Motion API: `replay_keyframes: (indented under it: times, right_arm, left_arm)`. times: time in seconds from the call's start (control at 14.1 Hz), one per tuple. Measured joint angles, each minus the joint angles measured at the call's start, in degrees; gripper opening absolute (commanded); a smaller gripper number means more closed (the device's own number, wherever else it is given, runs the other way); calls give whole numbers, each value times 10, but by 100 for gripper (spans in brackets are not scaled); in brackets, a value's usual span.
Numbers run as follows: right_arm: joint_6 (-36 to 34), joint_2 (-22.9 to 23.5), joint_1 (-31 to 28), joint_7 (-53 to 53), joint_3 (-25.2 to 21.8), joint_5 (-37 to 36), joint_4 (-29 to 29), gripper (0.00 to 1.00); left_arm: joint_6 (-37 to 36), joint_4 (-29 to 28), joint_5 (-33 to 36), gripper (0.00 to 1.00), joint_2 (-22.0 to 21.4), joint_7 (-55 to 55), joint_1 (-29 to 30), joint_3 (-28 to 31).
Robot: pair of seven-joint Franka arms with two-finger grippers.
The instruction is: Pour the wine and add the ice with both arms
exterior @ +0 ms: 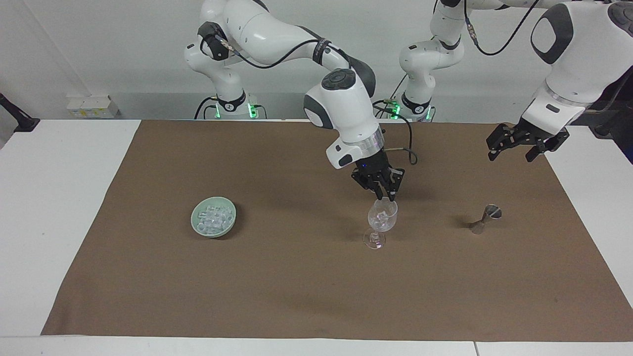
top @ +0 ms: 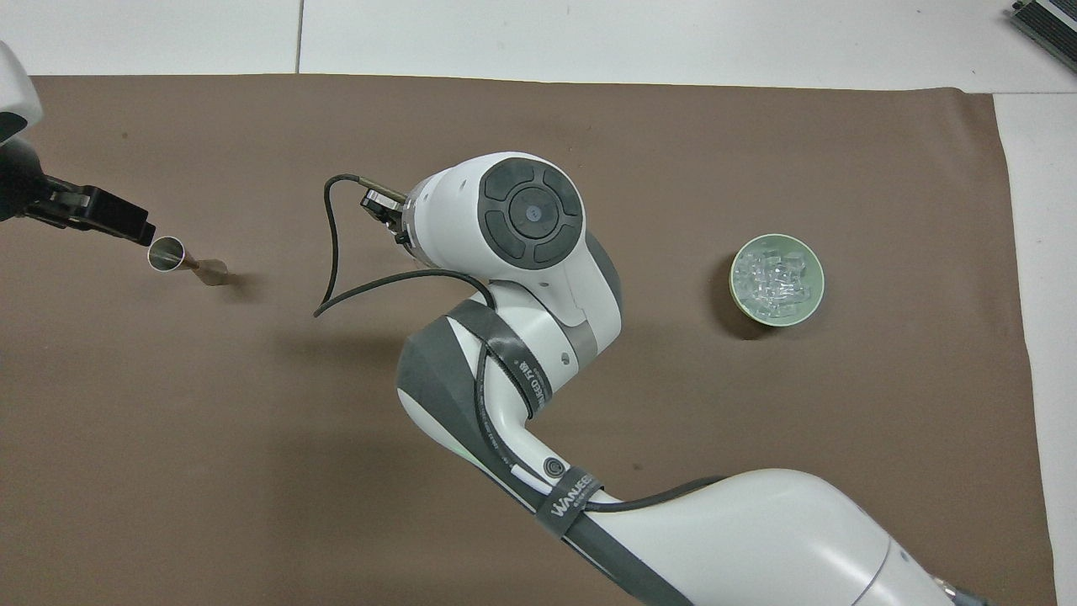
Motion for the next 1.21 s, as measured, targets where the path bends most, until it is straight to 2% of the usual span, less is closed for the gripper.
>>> replay_keyframes:
  times: [0.07,0.14,0.36,0.43,0.64,0.85,1.0,1.21]
  right_arm:
    - [0,0,0,0,0,0,0,37]
    - [0,0,0,0,0,0,0,46]
    - [-1,-2,-1,0,-1,-6,7,84]
    - [-1,-7,-3,0,-2,-14,10,100]
    - [-25,-48,-23,0,-5,-30,-1,100]
    - [-59,-124,-52,-15,-6,-31,-66,100]
    - [-112,-177,-75,-53,-6,-31,-109,100]
    - [-202,-225,-110,-123,-6,-31,-128,100]
  left_arm:
    - [0,0,0,98,0,-2,0,1]
    - [0,0,0,98,0,-4,0,2]
    - [0,0,0,99,0,-6,0,3]
    - [-1,0,0,99,0,-6,0,2]
    - [-2,0,0,100,-3,-11,-7,0]
    - [-2,0,0,100,-13,-16,-15,0]
    - [-2,0,0,100,-20,-18,-34,14]
    - [-1,0,-7,100,-25,-18,-159,150]
